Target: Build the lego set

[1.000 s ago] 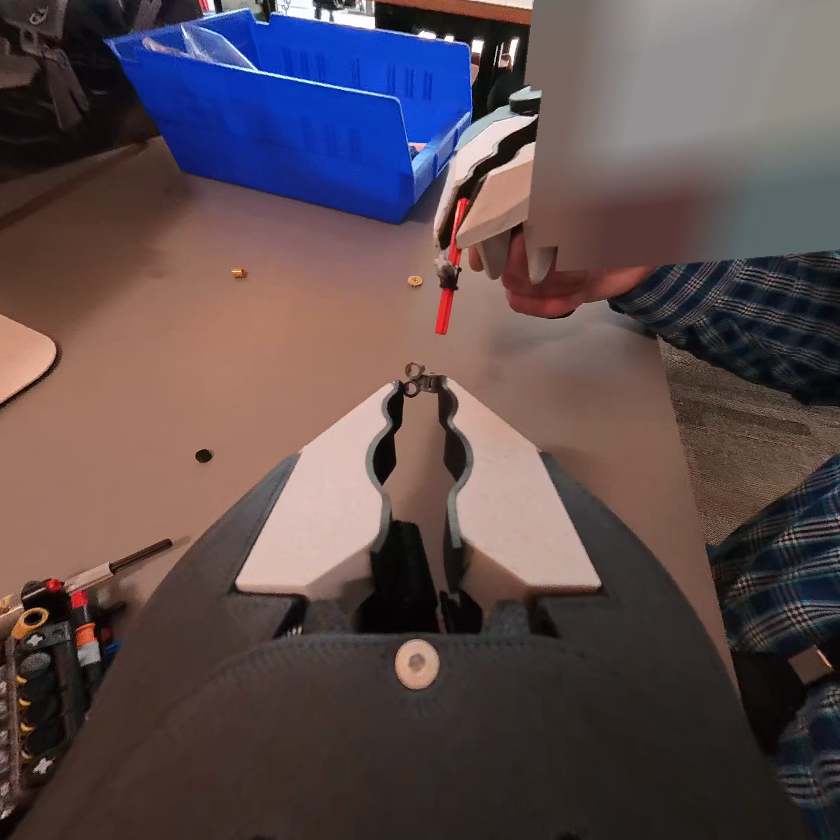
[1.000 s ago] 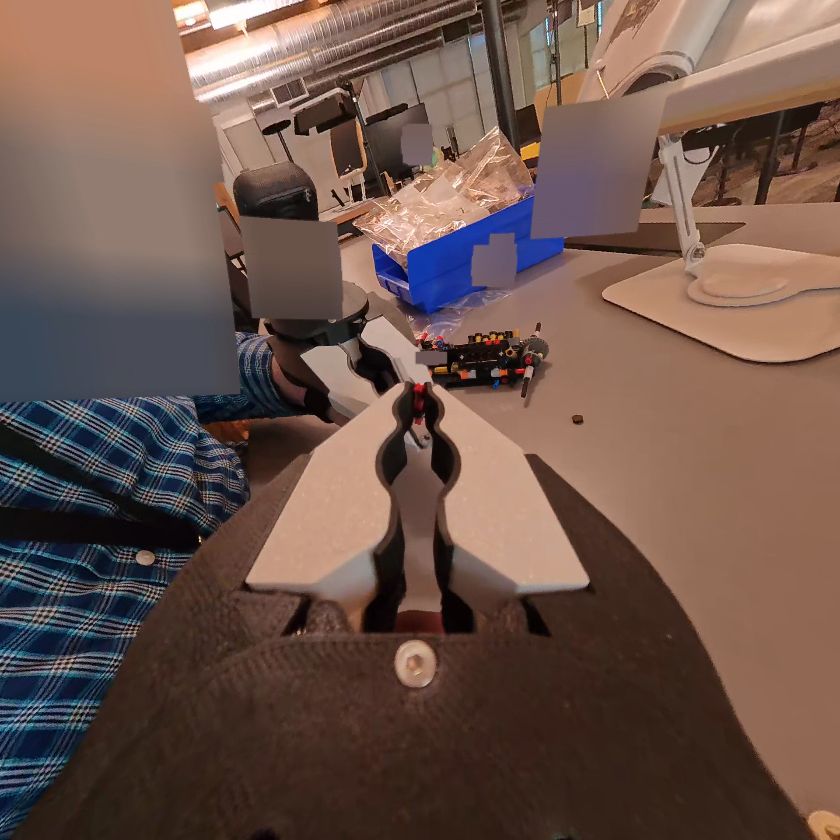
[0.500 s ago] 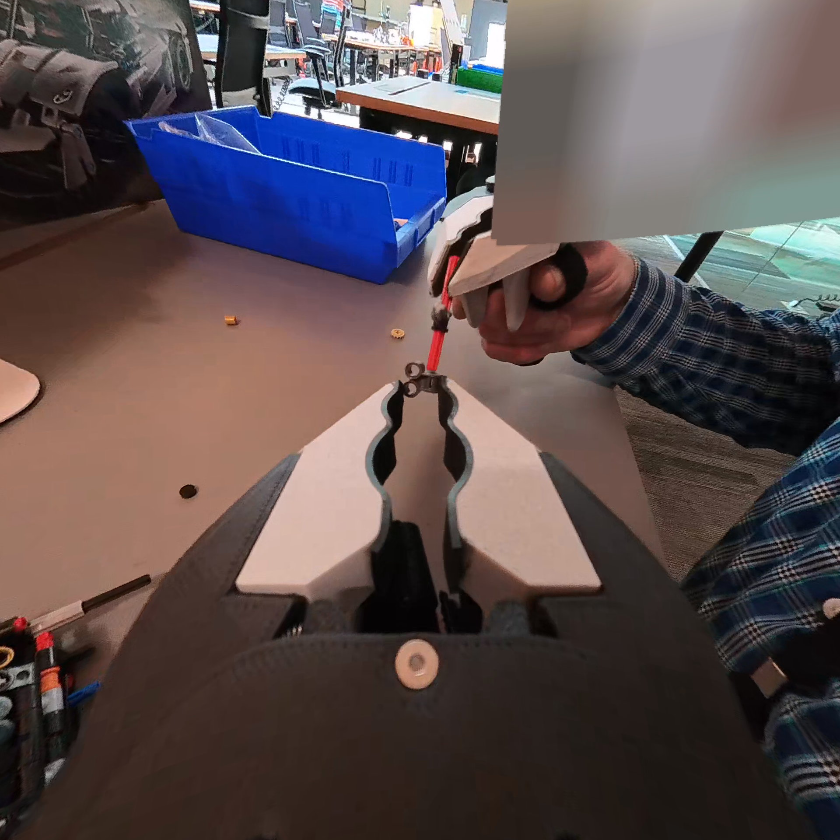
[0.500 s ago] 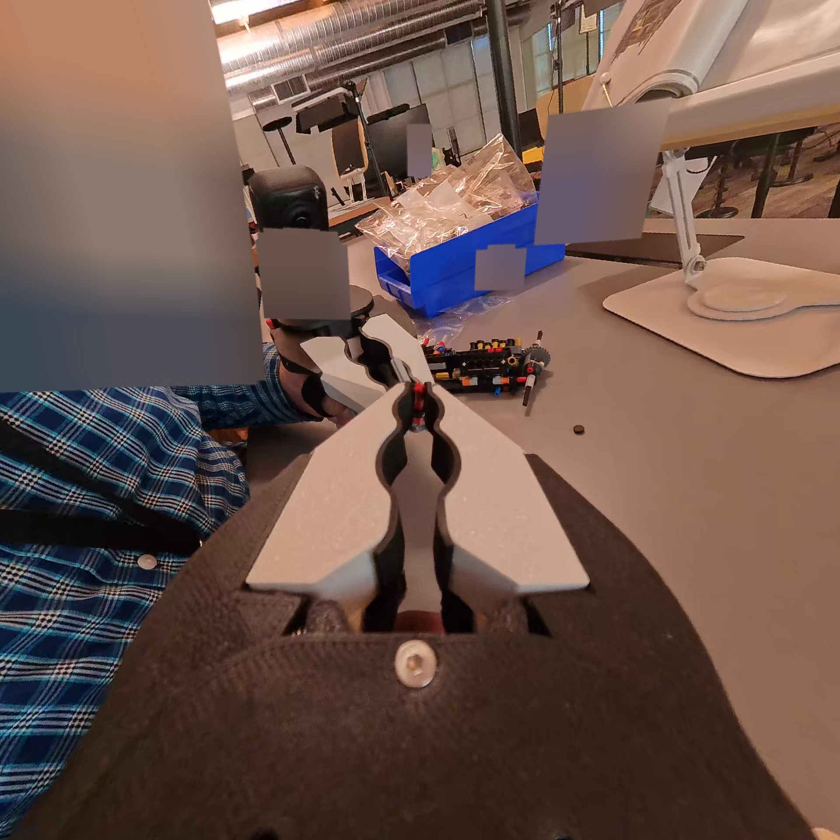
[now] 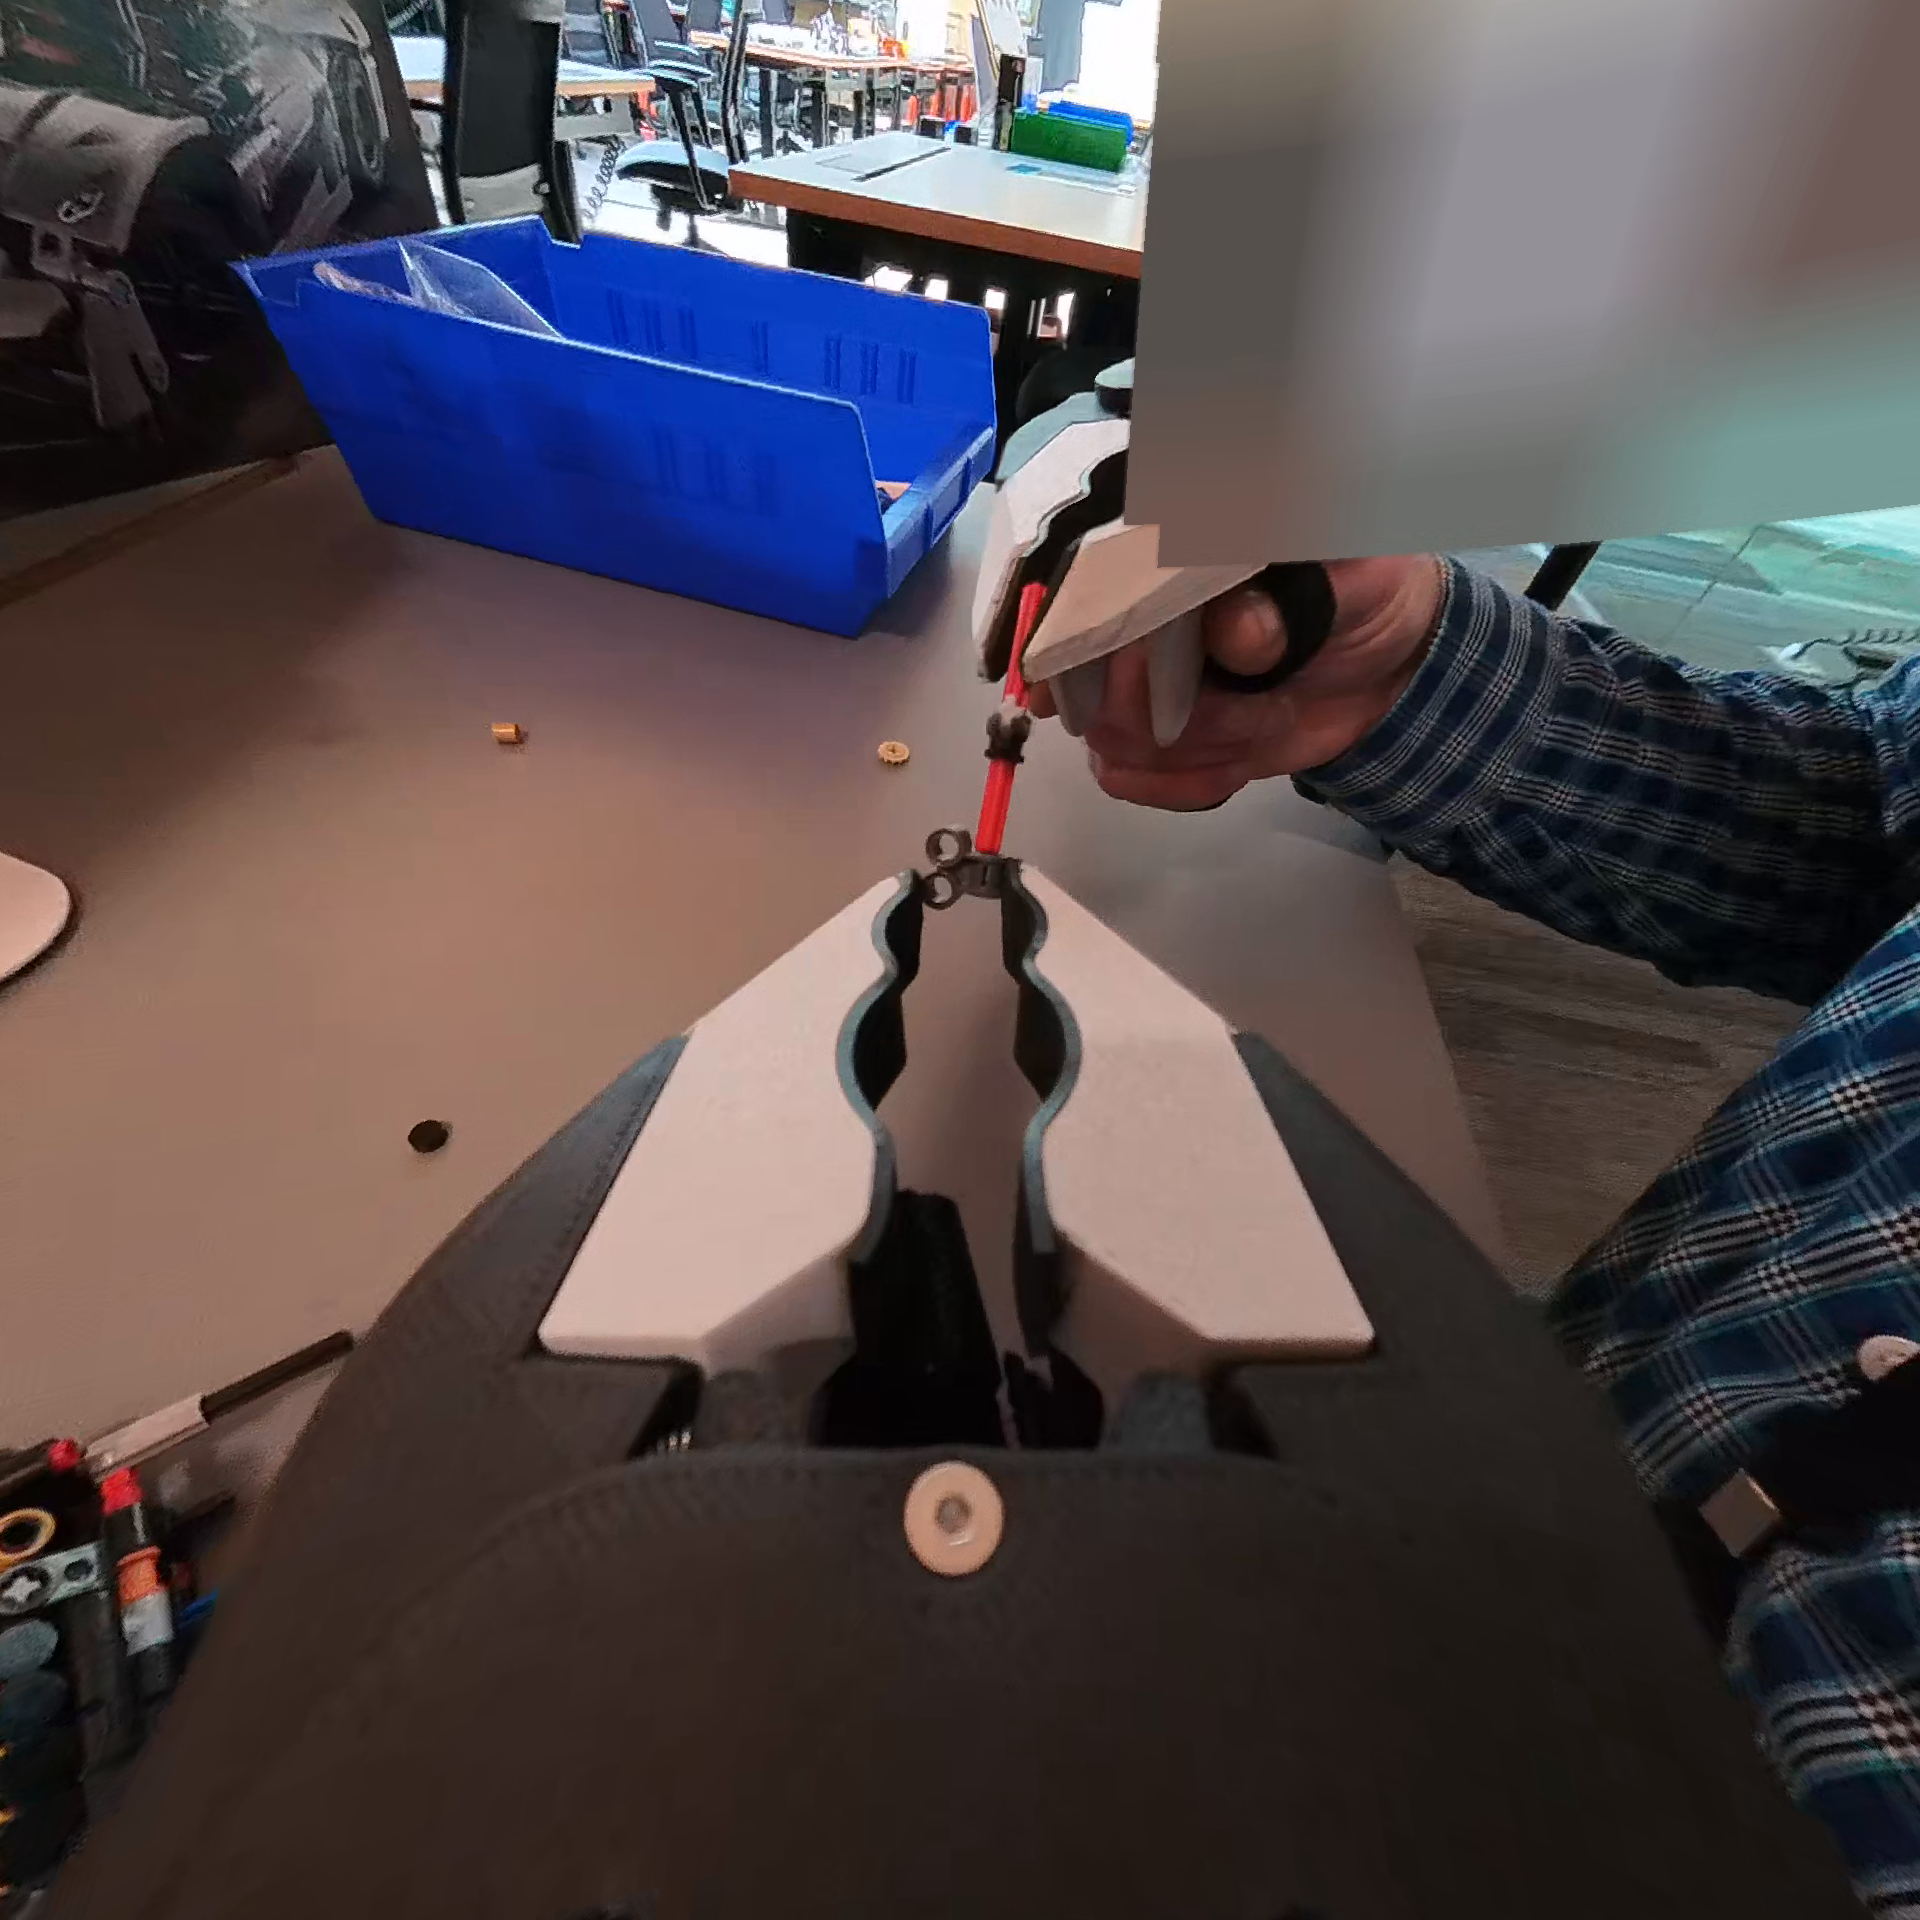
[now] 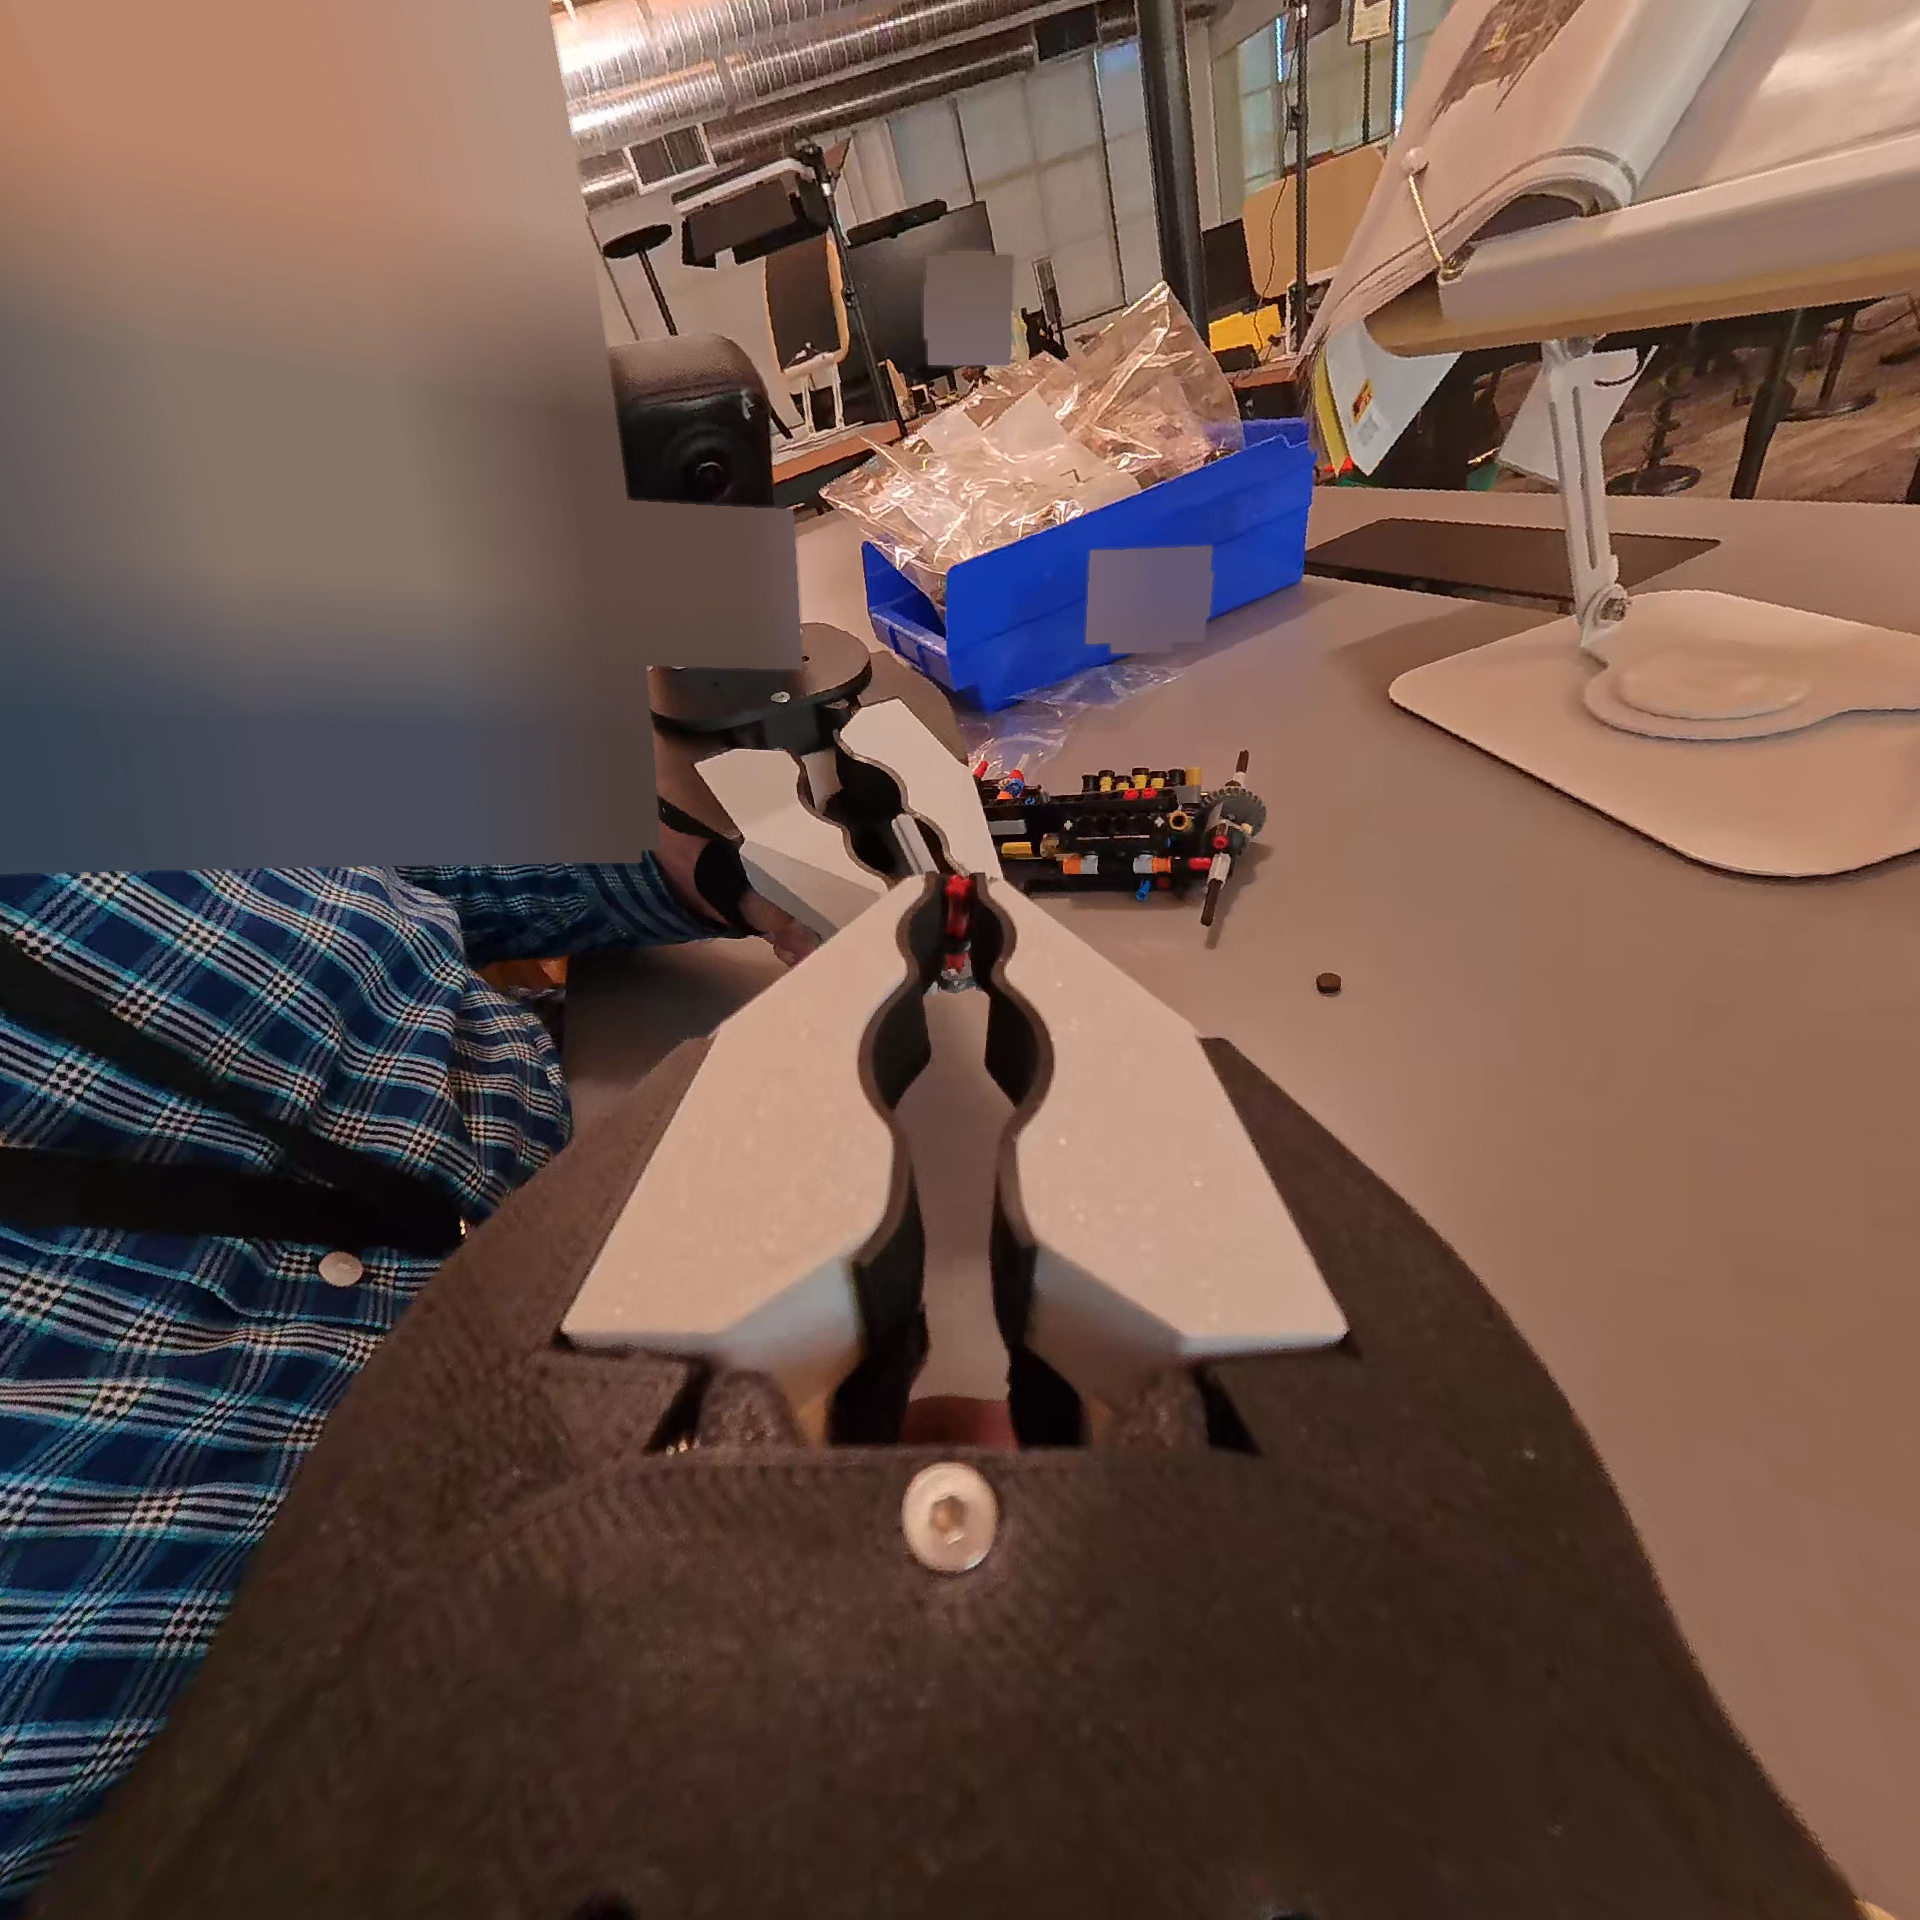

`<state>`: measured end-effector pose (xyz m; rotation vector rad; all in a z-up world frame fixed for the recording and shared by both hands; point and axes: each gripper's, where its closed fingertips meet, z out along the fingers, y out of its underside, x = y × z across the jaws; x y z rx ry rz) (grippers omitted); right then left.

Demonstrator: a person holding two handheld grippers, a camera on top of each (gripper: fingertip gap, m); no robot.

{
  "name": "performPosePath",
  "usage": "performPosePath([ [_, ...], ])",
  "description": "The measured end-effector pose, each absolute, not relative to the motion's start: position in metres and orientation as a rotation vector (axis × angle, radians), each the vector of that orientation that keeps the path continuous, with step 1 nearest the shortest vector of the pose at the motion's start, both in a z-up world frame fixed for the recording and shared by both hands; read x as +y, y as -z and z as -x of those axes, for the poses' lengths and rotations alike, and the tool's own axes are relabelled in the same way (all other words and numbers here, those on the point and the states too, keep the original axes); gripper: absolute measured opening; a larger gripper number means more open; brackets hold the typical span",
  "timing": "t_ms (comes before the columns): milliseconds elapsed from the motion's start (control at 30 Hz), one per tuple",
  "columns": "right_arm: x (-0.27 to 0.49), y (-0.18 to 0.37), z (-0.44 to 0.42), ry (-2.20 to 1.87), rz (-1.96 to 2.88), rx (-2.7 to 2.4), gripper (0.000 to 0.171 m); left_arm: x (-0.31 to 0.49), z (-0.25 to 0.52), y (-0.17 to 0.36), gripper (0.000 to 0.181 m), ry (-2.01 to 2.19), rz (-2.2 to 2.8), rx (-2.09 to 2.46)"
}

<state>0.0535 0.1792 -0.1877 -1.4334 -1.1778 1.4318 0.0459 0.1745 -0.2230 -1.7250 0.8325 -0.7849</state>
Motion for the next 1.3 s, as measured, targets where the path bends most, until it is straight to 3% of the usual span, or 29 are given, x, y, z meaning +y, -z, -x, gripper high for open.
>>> performPosePath([
  [367, 0.173, 0.186, -0.056, -1.393, 1.386, -1.211, 0.001, 0.171, -0.048, 0.221, 0.014, 0.720, 1.708, 0.930],
  [633, 0.140, 0.173, -0.061, -1.306, 1.126, -1.441, 0.001, 0.143, -0.055, 0.211, 0.014, 0.933, 1.705, 1.144],
  [1300, 0.103, 0.169, -0.063, -1.064, 0.762, -1.759, 0.001, 0.117, -0.058, 0.207, 0.014, 1.020, 1.658, 1.576],
])
